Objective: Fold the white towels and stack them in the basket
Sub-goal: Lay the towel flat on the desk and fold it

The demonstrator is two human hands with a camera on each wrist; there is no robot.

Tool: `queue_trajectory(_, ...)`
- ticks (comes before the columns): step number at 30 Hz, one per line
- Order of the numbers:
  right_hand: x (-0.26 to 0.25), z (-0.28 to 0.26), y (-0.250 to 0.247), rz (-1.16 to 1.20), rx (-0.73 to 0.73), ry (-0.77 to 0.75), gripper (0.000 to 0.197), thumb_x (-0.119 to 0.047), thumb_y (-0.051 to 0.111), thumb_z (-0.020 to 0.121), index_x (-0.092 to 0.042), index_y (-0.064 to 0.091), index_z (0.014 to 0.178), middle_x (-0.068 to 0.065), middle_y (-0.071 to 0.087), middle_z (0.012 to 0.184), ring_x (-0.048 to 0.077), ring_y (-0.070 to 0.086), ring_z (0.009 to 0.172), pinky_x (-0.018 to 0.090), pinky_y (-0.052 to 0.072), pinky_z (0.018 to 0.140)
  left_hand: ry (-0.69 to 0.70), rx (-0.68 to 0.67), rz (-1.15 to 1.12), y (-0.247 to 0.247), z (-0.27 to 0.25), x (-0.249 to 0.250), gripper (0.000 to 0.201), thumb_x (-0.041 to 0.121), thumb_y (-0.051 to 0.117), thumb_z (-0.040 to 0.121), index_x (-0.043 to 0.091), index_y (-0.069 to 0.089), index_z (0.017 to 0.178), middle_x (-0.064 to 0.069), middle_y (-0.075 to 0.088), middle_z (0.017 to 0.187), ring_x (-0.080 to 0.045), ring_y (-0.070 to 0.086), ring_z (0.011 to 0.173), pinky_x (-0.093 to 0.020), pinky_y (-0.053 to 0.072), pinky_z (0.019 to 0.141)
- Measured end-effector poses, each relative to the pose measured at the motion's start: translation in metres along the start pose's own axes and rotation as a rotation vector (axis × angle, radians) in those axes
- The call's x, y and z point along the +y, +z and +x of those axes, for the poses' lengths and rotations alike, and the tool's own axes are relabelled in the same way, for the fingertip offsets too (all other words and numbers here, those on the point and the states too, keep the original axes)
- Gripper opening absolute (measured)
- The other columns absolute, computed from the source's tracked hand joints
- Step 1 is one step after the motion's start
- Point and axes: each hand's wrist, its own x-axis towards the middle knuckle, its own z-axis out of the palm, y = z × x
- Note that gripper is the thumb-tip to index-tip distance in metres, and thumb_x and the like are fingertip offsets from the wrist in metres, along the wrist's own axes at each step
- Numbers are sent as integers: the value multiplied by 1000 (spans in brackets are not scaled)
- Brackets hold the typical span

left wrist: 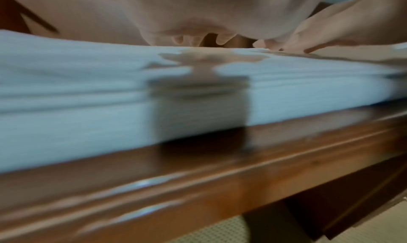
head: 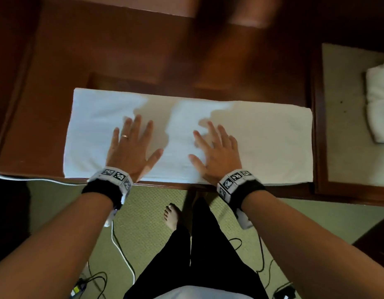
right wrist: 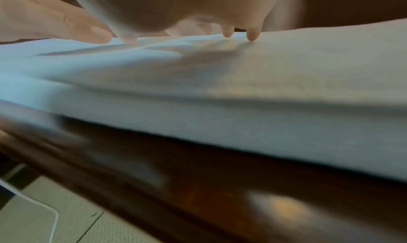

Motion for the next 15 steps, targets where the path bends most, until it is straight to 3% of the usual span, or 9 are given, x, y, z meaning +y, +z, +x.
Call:
queue_trajectory(3,9,17,12,-16,-25,72,71,-65,30,94,-37,10,156,5,-9,166,36,-5,151,60,7,117,69,-14,3,10,17,51,80,70,7,95,24,0,161,-14,-1,168,-42,4,152,-62,14,119)
queue_trajectory(8,102,-23,21,-81,-31,146,74,-74,19,92,-41,-2,156,1,-15,165,32,-14,151,57,3,120,3,33,-67,31,23,72,80,76,8,93,34,-8,159,-4,-17,167,-40,-8,153,-67,1,118)
queue_trajectory(11,172,-71,13,-49,-62,382,78,-80,13,89,-44,-11,154,-2,-24,163,30,-18,150,53,-2,121,-12,39,-63,34,25,73,83,77,10,92,30,-3,160,-4,-13,168,-41,-4,153,-69,3,116)
queue_trajectory(13,194,-89,7,-27,-70,461,79,-80,14,88,-42,-8,155,0,-19,164,31,-14,151,49,0,121,-19,42,-60,34,27,73,85,76,13,92,29,2,161,-5,-9,169,-42,-1,153,-69,5,115)
queue_trajectory(15,196,-89,4,34,-20,470,73,-70,22,93,-35,9,156,6,-5,166,32,-3,151,46,5,122,-16,50,-60,33,27,71,86,76,16,91,27,6,161,-5,-5,169,-42,2,153,-70,7,115)
